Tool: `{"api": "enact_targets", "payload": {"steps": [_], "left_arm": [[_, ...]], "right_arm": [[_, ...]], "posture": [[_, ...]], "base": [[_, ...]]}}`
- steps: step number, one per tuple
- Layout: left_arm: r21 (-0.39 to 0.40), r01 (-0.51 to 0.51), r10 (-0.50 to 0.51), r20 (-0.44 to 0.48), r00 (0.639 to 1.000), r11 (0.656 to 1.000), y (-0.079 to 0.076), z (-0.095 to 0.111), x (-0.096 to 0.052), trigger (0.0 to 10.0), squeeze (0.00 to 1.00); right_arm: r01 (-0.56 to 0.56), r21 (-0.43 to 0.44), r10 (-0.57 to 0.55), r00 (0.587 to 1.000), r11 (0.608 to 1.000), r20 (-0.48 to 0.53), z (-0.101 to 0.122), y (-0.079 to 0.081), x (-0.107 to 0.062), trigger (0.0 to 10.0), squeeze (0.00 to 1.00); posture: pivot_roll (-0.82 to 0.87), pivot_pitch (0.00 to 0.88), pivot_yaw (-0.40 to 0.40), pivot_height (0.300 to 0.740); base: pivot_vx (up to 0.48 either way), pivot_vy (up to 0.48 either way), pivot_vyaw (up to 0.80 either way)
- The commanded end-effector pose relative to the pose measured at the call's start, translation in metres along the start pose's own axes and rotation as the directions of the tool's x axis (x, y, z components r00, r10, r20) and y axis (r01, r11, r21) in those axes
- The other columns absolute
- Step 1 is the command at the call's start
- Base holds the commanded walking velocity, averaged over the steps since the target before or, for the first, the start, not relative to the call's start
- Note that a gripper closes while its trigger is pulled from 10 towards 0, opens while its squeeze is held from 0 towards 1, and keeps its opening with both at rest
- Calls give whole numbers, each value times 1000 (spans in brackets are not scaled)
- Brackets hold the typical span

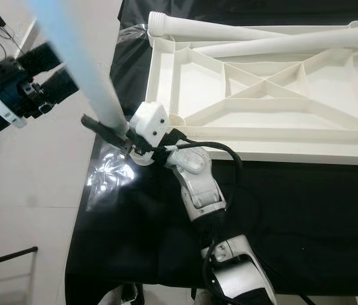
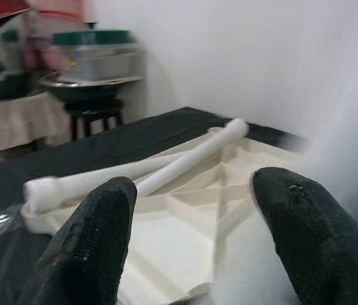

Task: Building children table

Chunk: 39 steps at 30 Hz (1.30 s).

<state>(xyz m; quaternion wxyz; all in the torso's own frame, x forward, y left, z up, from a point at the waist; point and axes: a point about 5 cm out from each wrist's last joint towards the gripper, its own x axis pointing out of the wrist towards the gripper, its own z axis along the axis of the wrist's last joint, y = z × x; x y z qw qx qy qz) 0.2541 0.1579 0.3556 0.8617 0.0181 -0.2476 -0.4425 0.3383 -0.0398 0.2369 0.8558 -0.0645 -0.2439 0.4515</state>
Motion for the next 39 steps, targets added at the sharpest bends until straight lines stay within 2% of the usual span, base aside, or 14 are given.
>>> {"api": "enact_targets", "payload": {"steps": [1, 4, 8, 10, 12, 15, 16, 18, 22, 24, 28, 30, 33, 39], "left_arm": [[21, 24, -23, -19, 1000, 999, -5, 0, -4, 10000, 0], [32, -5, 5, -20, 1000, 999, -2, 2, -9, 10000, 0], [33, -4, 4, -21, 1000, 999, -2, 3, -10, 10000, 0], [47, -9, 11, -29, 1000, 999, -2, 3, -10, 10000, 0], [47, -9, 11, -29, 1000, 999, -2, 3, -10, 10000, 0], [84, -30, 34, -52, 998, 996, 1, 1, -8, 10000, 0], [84, -30, 34, -52, 998, 996, 1, 1, -8, 10000, 0], [121, -29, 39, -81, 996, 992, 3, -4, -6, 10000, 0], [134, -12, 26, -99, 995, 991, 2, -7, -3, 10000, 0], [120, 51, -37, -121, 992, 991, -6, -15, 2, 10000, 0], [99, 110, -97, -132, 986, 989, -15, -20, 4, 10000, 0], [98, 121, -107, -136, 985, 988, -18, -22, 5, 10000, 0], [146, 74, -55, -130, 990, 987, -13, -19, 1, 10000, 0], [210, 9, 13, -103, 995, 978, -10, -17, -1, 10000, 0]], "right_arm": [[80, 81, -76, 996, 994, -49, -12, -8, -5, 0, 0], [143, 109, -141, 990, 984, -20, -5, -24, -3, 0, 0], [150, 106, -149, 989, 983, -15, -3, -27, -3, 0, 0], [109, 4, -109, 994, 994, -25, 0, -28, -2, 0, 0], [109, 4, -109, 994, 994, -25, 0, -28, -2, 0, 0], [3, -127, -9, 999, 992, -51, 3, -18, 2, 0, 0], [3, -127, -9, 999, 992, -51, 3, -18, 2, 0, 0], [-92, -184, 82, 995, 979, -63, 7, -4, 9, 0, 0], [-137, -198, 125, 990, 971, -70, 8, 5, 14, 0, 0], [-172, -180, 158, 983, 969, -92, 7, 15, 23, 0, 0], [-142, -140, 126, 985, 980, -118, 3, 12, 32, 0, 0], [-104, -116, 90, 988, 988, -126, 2, 7, 35, 0, 0], [61, 18, -59, 995, 998, -85, 8, -16, 41, 0, 0], [146, 104, -146, 989, 984, -14, 22, -34, 41, 0, 0]], "posture": [[13, 313, 92, 740], [15, 313, 88, 740], [15, 312, 88, 740], [16, 312, 86, 740], [16, 312, 86, 740], [10, 310, 88, 740], [10, 310, 88, 740], [1, 303, 88, 740], [0, 298, 87, 740], [-9, 279, 86, 740], [-7, 261, 82, 740], [-6, 251, 78, 740], [-6, 201, 66, 740], [-14, 148, 55, 740]], "base": [[0, 0, 0], [0, 0, 0], [0, 0, 0], [0, 0, 0], [0, 0, 0], [0, 0, 0], [0, 0, 0], [0, 0, 0], [0, 0, 0], [0, 0, 0], [0, 0, 0], [0, 0, 0], [0, 0, 0], [0, 0, 0]]}}
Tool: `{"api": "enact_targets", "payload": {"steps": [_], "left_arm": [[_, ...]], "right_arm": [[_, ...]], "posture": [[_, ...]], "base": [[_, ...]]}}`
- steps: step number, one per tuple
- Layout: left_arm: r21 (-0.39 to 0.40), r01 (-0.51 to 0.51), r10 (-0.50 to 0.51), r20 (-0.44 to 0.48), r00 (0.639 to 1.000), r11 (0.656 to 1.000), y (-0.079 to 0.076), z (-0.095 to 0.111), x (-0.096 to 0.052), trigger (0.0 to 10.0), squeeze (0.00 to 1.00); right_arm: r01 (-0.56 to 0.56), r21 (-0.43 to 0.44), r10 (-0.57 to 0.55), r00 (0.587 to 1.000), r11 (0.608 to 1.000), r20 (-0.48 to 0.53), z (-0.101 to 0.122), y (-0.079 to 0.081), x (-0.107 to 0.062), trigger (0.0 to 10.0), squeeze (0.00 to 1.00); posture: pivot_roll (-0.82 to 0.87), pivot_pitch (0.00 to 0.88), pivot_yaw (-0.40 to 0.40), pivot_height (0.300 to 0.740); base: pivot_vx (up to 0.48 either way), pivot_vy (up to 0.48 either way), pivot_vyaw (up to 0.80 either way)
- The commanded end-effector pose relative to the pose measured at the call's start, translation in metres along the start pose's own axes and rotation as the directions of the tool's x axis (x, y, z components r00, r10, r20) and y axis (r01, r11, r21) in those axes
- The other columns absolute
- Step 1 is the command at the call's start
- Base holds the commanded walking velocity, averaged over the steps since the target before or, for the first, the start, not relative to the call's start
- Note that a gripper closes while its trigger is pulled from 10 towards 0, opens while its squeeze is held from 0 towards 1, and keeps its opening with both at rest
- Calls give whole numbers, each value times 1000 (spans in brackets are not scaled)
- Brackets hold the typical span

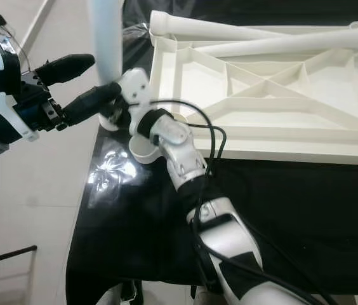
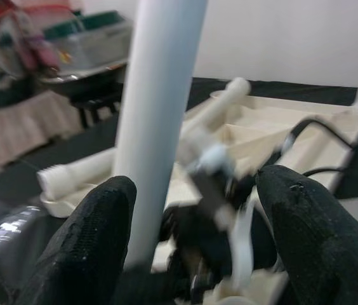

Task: Building children table

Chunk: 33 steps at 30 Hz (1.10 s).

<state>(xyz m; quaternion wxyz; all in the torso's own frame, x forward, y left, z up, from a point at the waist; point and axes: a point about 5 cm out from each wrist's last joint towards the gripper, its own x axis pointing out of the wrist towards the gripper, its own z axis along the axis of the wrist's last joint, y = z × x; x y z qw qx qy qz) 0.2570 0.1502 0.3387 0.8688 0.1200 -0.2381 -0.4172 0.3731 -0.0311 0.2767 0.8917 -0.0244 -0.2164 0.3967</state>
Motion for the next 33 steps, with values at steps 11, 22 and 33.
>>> {"api": "enact_targets", "payload": {"steps": [11, 22, 33], "left_arm": [[155, -203, 206, -4, 979, 967, 7, -11, 2, 10000, 0], [162, -300, 289, 89, 953, 940, 10, -11, 19, 10000, 0], [82, -199, 174, 244, 954, 977, -11, 9, 32, 10000, 0]], "right_arm": [[-44, -65, 45, 999, 997, 17, 4, 7, -4, 0, 0], [-233, -150, 220, 971, 961, -96, -33, 55, -12, 0, 0], [-266, -103, 239, 945, 958, -223, -70, 76, -22, 0, 0]], "posture": [[-29, 52, 40, 740], [-55, 0, 54, 740], [-37, 0, 46, 740]], "base": [[0, 0, 0], [0, 0, 0], [0, 0, 0]]}}
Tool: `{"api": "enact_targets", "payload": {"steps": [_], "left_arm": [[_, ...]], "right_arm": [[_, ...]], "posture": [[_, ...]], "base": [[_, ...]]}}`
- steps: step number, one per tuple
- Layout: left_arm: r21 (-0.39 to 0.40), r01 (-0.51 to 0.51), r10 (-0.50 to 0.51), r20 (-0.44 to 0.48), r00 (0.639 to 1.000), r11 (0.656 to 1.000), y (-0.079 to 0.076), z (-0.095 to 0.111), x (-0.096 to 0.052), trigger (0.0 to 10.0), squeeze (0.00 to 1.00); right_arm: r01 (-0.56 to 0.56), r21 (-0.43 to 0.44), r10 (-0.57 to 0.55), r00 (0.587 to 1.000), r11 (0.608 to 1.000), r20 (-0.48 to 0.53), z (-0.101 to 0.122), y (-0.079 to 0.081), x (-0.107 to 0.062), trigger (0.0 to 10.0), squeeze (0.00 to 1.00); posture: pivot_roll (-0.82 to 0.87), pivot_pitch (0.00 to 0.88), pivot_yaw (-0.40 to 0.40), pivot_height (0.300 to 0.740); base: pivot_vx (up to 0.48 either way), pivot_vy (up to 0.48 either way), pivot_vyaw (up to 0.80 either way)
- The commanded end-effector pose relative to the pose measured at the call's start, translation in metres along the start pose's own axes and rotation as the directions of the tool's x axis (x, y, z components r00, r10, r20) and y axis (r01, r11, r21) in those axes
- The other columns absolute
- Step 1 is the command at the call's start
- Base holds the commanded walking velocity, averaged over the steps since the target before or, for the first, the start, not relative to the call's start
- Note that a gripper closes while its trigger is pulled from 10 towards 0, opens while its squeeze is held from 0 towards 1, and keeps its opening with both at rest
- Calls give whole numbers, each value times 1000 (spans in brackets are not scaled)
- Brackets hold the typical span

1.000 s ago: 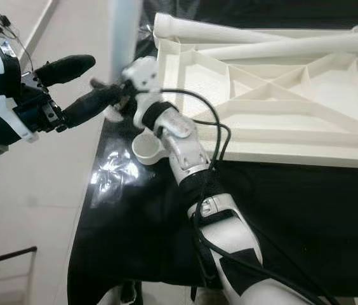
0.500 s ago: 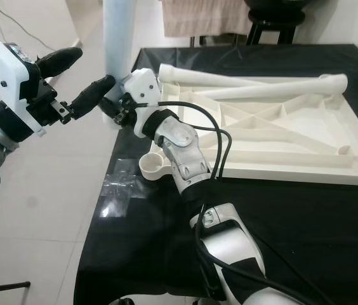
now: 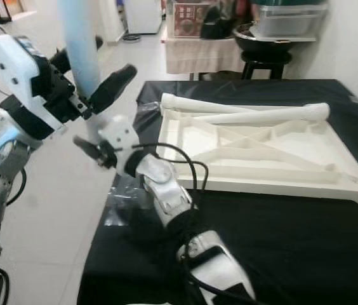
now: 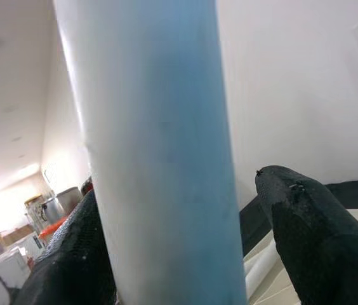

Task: Building children table

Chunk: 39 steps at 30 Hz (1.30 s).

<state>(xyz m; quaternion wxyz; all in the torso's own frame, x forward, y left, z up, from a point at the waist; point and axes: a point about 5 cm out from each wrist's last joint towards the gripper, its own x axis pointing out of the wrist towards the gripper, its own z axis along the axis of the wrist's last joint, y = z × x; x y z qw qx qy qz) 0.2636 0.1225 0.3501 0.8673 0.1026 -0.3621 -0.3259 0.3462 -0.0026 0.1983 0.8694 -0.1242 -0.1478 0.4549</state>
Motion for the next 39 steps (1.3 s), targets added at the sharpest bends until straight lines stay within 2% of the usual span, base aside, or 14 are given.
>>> {"api": "enact_targets", "payload": {"steps": [1, 8, 9, 10, 11, 18, 29, 30, 31, 32, 36, 37, 38, 39], "left_arm": [[-15, 4, -3, 27, 1000, 1000, -3, 2, 3, 10000, 0], [-17, -18, 19, 53, 998, 1000, -1, 4, 7, 10000, 0], [-24, -26, 27, 46, 999, 999, -1, 3, 7, 3804, 0], [-24, -26, 27, 46, 999, 999, -1, 3, 7, 3804, 0], [-38, -30, 31, 35, 999, 999, -1, 1, 7, 0, 0], [-108, -51, 50, -4, 999, 993, -2, -9, 3, 0, 0], [-114, -33, 34, -1, 999, 993, 8, -7, -7, 0, 0], [-133, 13, -13, 3, 1000, 991, 9, -6, -11, 0, 0], [-162, 76, -76, 7, 997, 984, 11, -6, -15, 0, 0], [-193, 151, -151, 17, 988, 969, 13, -4, -17, 0, 0], [-222, 262, -262, 29, 965, 939, 14, 0, -20, 0, 0], [-241, 341, -344, 34, 939, 909, 11, 2, -20, 0, 0], [-260, 448, -453, 42, 890, 855, 7, 5, -20, 0, 0], [-276, 488, -495, 49, 868, 828, 4, 6, -19, 0, 0]], "right_arm": [[-87, -39, 86, 996, 995, -22, -4, 20, 6, 0, 0], [-101, -32, 99, 994, 994, -40, -12, 29, 5, 0, 0], [-93, -33, 91, 995, 995, -44, -12, 27, 5, 0, 0], [-93, -33, 91, 995, 995, -44, -12, 27, 5, 0, 0], [-82, -39, 80, 995, 996, -51, -13, 25, 4, 0, 0], [-29, -62, 24, 997, 998, -80, -17, 13, 1, 0, 0], [38, -74, -41, 998, 997, -47, -8, 0, 3, 0, 0], [37, -50, -37, 999, 998, -9, -1, -3, 4, 8980, 0], [17, -32, -16, 999, 999, 31, 6, -4, 5, 10000, 843], [-42, -18, 44, 996, 999, 72, 13, -3, 5, 10000, 1000], [-149, -20, 151, 982, 989, 118, 22, 0, 2, 10000, 1000], [-231, -38, 234, 964, 972, 128, 25, 2, -1, 10000, 1000], [-351, -89, 361, 924, 932, 129, 29, 6, -9, 10000, 1000], [-394, -112, 407, 905, 912, 122, 30, 8, -12, 10000, 1000]], "posture": [[-37, 0, 46, 740], [-43, 0, 53, 740], [-43, 0, 53, 740], [-43, 0, 53, 740], [-45, 0, 57, 740], [-46, 0, 58, 740], [-51, 0, 55, 740], [-52, 0, 59, 740], [-52, 0, 62, 740], [-54, 0, 65, 740], [-56, 0, 72, 740], [-57, 0, 76, 740], [-58, 0, 78, 740], [-56, 0, 77, 740]], "base": [[0, 0, 0], [0, 0, 0], [0, 0, 0], [0, 0, 0], [0, 0, 0], [0, 0, 0], [0, 0, 0], [0, 0, 0], [0, 0, 0], [0, 0, 0], [0, 0, 0], [0, 0, 0], [0, 0, 0], [0, 0, 0]]}}
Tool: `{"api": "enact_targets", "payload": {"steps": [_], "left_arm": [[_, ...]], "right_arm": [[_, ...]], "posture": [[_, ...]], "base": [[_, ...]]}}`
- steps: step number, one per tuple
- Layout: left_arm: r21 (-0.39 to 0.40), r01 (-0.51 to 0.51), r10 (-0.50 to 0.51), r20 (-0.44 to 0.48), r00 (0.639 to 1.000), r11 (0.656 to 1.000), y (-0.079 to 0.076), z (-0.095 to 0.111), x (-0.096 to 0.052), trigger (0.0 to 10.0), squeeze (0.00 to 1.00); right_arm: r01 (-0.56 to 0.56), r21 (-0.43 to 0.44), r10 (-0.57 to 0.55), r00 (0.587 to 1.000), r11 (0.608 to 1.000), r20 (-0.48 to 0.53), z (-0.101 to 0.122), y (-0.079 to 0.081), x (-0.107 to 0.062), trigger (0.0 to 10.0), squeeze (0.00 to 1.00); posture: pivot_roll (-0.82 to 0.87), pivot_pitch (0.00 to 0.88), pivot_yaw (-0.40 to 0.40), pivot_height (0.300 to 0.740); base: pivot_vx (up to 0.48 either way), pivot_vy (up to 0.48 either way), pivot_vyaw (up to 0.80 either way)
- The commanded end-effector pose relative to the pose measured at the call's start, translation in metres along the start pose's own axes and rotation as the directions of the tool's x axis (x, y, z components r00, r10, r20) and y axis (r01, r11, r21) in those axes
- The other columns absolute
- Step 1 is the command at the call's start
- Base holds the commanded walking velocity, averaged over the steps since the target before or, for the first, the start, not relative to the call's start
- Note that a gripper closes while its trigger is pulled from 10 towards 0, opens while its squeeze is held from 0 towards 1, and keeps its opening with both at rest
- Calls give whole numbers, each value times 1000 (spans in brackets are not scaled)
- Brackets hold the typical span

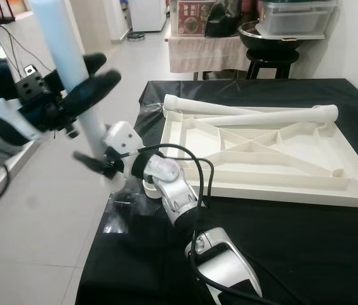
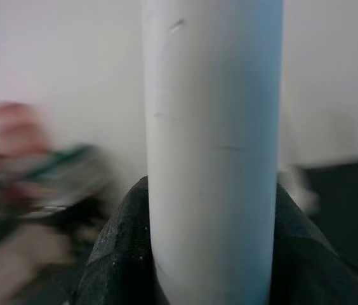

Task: Building children table

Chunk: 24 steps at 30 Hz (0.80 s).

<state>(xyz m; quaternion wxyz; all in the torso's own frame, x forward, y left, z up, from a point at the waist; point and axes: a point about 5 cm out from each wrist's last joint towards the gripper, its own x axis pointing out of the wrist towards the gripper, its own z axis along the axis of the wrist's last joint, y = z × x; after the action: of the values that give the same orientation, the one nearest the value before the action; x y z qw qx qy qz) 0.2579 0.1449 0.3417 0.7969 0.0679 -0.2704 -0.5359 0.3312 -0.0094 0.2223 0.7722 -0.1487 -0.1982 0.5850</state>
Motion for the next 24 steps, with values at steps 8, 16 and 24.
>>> {"api": "enact_targets", "payload": {"steps": [8, 16, 24], "left_arm": [[-80, 291, -290, 21, 957, 953, -16, 7, 12, 0, 0], [-74, 369, -367, 48, 929, 926, -17, 13, 15, 0, 0], [-23, 375, -372, 92, 924, 927, -12, 23, 19, 0, 0]], "right_arm": [[-205, -6, 204, 979, 979, -9, 3, 10, -4, 10000, 0], [-289, 52, 288, 957, 956, 19, 4, 19, -6, 10000, 0], [-315, 194, 304, 949, 929, 84, -4, 39, 1, 10000, 0]], "posture": [[-61, 0, 77, 740], [-64, 0, 77, 740], [-64, 0, 74, 740]], "base": [[0, 0, 0], [0, 0, 0], [0, 0, 0]]}}
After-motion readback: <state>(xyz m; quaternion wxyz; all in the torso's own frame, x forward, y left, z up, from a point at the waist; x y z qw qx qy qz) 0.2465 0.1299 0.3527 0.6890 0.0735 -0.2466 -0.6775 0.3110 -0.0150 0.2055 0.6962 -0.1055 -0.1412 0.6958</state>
